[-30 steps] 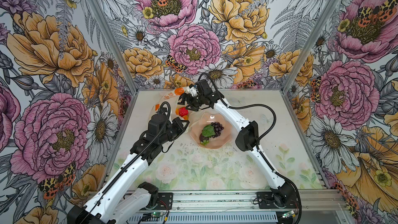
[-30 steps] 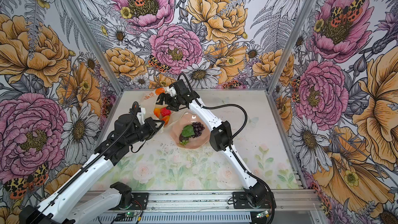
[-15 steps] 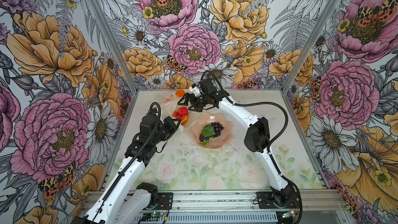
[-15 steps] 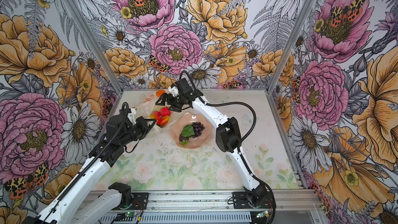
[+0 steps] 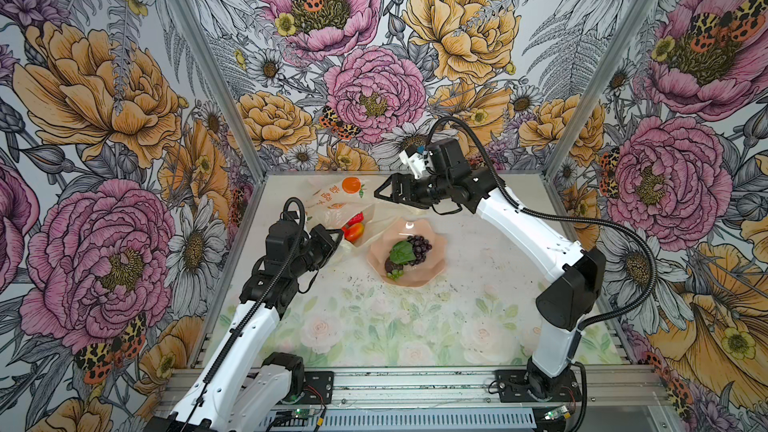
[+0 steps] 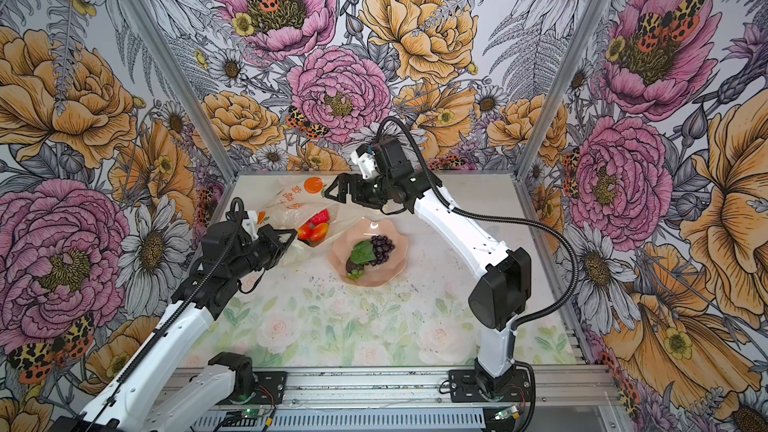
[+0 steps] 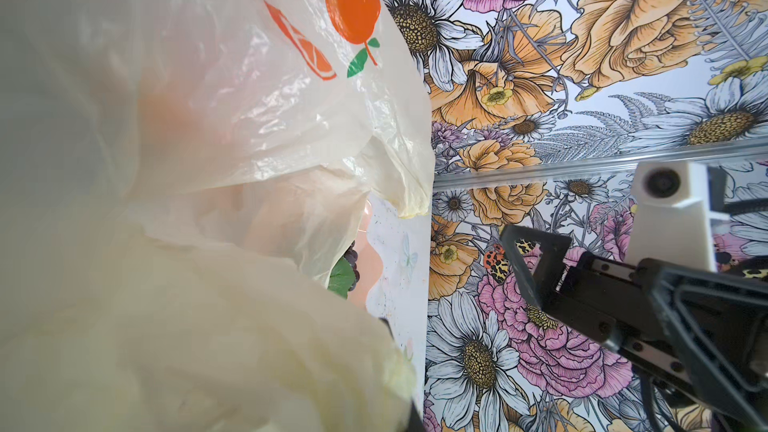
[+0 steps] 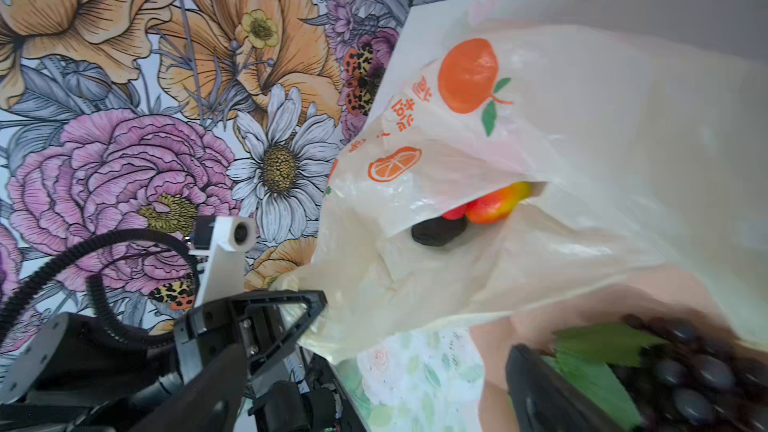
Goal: Place the fruits into the plastic bag
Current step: 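Withdraw the right gripper from the bag and move it over the grapes, then lower the open right gripper onto the grape bunch stem on the plate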
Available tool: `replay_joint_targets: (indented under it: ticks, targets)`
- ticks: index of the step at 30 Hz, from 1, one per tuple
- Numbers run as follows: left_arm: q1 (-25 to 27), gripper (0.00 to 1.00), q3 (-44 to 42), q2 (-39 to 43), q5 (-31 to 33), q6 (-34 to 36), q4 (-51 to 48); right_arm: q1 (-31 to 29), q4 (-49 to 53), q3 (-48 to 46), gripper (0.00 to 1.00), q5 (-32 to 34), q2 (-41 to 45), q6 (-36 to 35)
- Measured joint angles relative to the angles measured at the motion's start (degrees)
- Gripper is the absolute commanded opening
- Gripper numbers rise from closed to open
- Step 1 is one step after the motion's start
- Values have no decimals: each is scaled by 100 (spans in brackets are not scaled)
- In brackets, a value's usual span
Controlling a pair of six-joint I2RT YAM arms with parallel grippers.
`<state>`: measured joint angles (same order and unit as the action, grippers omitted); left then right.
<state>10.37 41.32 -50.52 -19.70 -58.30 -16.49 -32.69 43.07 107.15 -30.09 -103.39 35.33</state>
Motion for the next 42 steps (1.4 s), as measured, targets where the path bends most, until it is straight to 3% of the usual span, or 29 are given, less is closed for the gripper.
replay_joint_targets:
  ticks: [7,15,29,42]
  targets:
    - [-50,0,2,15,-50,17,-79,122,938,-866,95,938,297,-820]
    - [-55,0,2,153,-48,15,-127,-236,1598,-1099,90,1519,-170,-1357]
    - [-131,0,0,151,-55,17,-125,-833,1652,-841,89,1982,-640,140]
    - [-466,0,-72,149,-245,20,-116,-1067,1631,-389,86,1937,-1370,859]
